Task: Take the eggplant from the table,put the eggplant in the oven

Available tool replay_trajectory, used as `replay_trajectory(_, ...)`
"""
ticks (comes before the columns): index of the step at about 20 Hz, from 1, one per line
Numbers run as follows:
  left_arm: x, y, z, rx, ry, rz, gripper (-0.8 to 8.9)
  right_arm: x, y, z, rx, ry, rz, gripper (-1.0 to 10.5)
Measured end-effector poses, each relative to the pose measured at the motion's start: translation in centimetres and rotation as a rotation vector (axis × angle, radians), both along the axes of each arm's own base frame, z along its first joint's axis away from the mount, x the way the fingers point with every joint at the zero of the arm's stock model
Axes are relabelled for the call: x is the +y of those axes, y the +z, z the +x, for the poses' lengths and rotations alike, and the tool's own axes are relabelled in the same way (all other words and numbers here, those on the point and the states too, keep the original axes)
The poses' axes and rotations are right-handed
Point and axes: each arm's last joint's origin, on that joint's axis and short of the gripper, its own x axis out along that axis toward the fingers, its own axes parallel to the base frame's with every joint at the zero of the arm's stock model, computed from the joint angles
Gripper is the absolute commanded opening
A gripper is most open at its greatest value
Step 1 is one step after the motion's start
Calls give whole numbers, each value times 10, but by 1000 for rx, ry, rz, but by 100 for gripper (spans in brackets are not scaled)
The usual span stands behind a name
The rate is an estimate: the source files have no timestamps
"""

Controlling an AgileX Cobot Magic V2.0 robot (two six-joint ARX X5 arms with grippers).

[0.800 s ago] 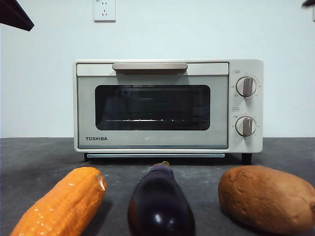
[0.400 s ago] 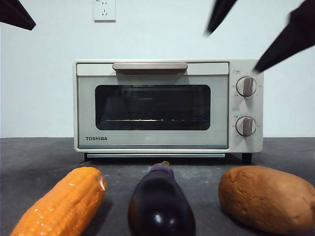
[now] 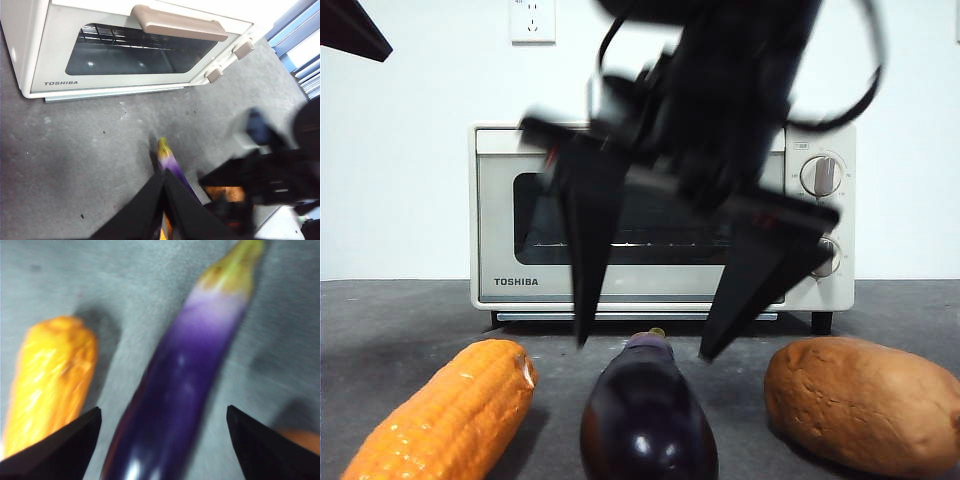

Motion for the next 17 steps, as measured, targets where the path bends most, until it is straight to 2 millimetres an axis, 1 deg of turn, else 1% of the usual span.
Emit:
replay_trajectory(2,0,0,0,-6,-4,5,6,8,-15,6,23,-6,-31,397)
replay_trajectory(4,0,0,0,-9,-6,8,6,12,-22,9,25,-13,-34,367)
replay_trajectory(6,0,0,0,-16,-11,14,6,12,-22,9,25,-23,-36,310)
replay_trajectory(9,0,0,0,-23,-16,21,6,12,-22,9,30,-38,-33,171)
replay_trajectory(11,0,0,0,-23,-16,21,6,11,-22,8,40,-49,-35,160)
replay_trajectory(12,0,0,0,-24,-16,20,6,9,-18,7,51,-50,-52,160)
replay_trajectory(13,0,0,0,-27,-16,20,6,6,-8,4,59,-49,-64,160)
replay_trajectory(14,0,1,1,-35,-15,18,6,3,9,2,47,-39,-54,160)
replay_trajectory(16,-2,6,8,-30,-17,21,6,-8,57,-6,-26,26,9,160)
replay_trajectory(17,-5,9,13,-28,-13,30,6,-16,79,-14,-69,80,35,160)
